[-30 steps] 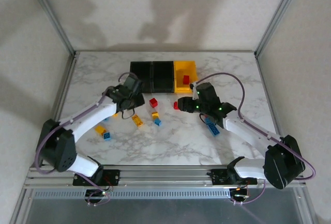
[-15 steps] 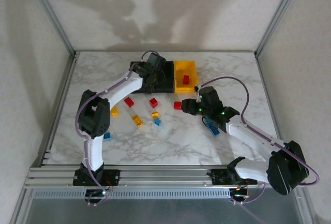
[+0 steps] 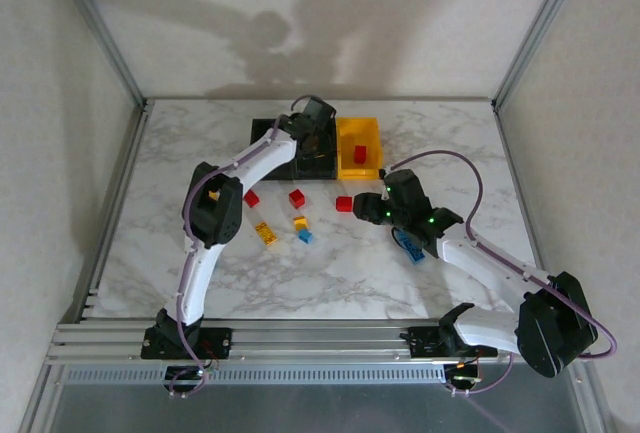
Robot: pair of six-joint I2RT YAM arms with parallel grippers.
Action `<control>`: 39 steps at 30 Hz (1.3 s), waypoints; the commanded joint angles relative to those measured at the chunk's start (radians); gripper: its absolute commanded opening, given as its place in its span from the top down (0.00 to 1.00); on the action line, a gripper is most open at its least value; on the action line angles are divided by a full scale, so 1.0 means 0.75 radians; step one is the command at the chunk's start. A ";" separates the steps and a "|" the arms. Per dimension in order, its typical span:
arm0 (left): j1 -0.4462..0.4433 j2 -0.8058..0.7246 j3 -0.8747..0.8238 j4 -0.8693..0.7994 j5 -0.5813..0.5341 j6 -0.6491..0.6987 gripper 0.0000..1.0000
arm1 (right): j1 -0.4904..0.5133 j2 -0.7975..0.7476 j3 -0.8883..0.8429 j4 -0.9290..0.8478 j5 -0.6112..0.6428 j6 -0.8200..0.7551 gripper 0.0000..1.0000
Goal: Sort the legos into containers by color
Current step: Place the lego in the container, then pick up the lego from the center of the table.
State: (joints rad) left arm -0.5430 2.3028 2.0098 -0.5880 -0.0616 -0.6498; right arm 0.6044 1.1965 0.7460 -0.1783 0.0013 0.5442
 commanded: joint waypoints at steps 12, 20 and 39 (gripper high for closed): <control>-0.014 0.027 0.079 -0.075 -0.043 0.042 0.46 | -0.016 -0.025 0.020 -0.052 0.047 0.013 0.41; -0.024 -0.175 -0.040 -0.038 -0.014 0.038 0.41 | -0.016 0.001 0.082 -0.099 0.044 0.027 0.39; -0.039 -1.483 -1.541 0.415 0.085 -0.120 0.27 | 0.034 0.557 0.403 -0.176 0.068 0.087 0.36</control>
State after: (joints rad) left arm -0.5728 1.2739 0.9447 -0.3096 -0.0139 -0.6895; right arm 0.6201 1.5658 0.9985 -0.2825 0.0288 0.5922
